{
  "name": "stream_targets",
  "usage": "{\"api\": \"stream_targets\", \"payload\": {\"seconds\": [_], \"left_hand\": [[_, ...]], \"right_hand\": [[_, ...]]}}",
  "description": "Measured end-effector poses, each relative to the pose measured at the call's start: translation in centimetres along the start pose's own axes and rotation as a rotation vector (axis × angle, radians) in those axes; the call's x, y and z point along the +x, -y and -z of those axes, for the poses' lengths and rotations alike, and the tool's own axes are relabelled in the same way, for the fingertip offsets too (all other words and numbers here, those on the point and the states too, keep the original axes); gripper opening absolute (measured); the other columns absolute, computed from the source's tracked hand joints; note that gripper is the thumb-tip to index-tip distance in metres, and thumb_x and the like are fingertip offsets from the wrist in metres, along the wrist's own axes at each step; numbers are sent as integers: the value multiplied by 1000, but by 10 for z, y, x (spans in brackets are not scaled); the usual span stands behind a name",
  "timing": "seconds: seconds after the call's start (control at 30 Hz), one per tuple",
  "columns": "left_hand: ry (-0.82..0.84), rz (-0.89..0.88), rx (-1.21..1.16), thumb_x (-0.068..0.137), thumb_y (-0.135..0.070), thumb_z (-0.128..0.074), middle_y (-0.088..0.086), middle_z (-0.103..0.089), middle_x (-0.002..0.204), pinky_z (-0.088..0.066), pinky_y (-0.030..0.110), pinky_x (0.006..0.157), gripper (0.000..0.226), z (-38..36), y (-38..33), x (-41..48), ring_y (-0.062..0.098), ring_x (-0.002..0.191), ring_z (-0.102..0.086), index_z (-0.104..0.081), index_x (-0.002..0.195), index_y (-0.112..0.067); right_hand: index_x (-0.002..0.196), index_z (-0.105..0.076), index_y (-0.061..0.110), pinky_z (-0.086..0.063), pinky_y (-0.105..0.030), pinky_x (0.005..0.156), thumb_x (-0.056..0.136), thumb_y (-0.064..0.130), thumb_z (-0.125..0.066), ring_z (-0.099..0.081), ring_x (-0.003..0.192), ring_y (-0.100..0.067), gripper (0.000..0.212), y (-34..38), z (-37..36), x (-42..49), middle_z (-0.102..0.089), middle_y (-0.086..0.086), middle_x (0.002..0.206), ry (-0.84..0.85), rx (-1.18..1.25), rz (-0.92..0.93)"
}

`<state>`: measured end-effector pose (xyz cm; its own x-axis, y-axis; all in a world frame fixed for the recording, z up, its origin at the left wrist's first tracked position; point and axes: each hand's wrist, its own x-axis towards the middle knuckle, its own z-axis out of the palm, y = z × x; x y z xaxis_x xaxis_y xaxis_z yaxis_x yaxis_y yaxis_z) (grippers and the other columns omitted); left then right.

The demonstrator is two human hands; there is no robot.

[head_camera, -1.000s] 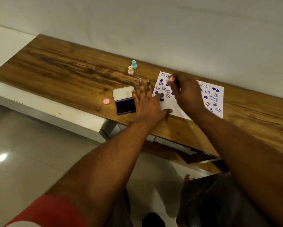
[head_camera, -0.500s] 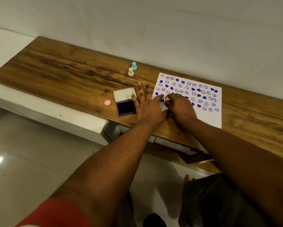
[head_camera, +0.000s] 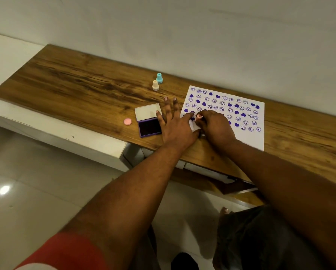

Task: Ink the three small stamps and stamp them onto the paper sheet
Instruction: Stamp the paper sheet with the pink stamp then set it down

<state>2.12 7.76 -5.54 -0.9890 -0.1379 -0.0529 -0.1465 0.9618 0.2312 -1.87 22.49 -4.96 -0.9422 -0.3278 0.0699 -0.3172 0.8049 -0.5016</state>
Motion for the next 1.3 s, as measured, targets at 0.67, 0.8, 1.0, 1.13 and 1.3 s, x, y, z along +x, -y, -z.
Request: {"api": "stream_targets", "payload": {"seconds": [0.67,0.8,1.0,1.13,1.3], "left_hand": [[5,-45,-27,84,-85,-51,12,13,174,13,67,121,85,0,0,1,39,154,30,-39,157,-41],[-64,-58,-75,87,-88,-42,9,4,175,11,66,120,85,16,7,4,36,157,24,-42,156,-39],[-271,13,-218,100,-74,-37,3,-22,173,3,61,122,67,59,58,7,30,161,2,-47,153,-36],[-395,125,-133,103,-47,-53,4,-56,147,-28,54,114,40,77,111,0,30,141,-43,-59,139,-30],[-163,229,-138,95,-43,-72,3,-68,125,-51,43,91,41,83,164,-8,25,115,-63,-65,131,-26]], "right_hand": [[109,-77,16,-57,-33,79,94,41,-73,-69,89,-10,29,-1,14,27,-76,2,97,-429,765,-531],[106,-78,19,-57,-32,79,94,40,-72,-69,90,-8,25,5,18,31,-77,4,96,-449,779,-525],[101,-76,22,-55,-29,63,93,40,-74,-69,82,-10,20,21,26,38,-74,6,89,-439,819,-505],[109,-75,18,-60,-40,81,94,39,-73,-71,93,-16,26,36,21,41,-76,0,99,-398,834,-487],[103,-72,28,-61,-37,86,93,43,-73,-70,93,-10,19,64,10,44,-74,10,95,-344,806,-418]]}}
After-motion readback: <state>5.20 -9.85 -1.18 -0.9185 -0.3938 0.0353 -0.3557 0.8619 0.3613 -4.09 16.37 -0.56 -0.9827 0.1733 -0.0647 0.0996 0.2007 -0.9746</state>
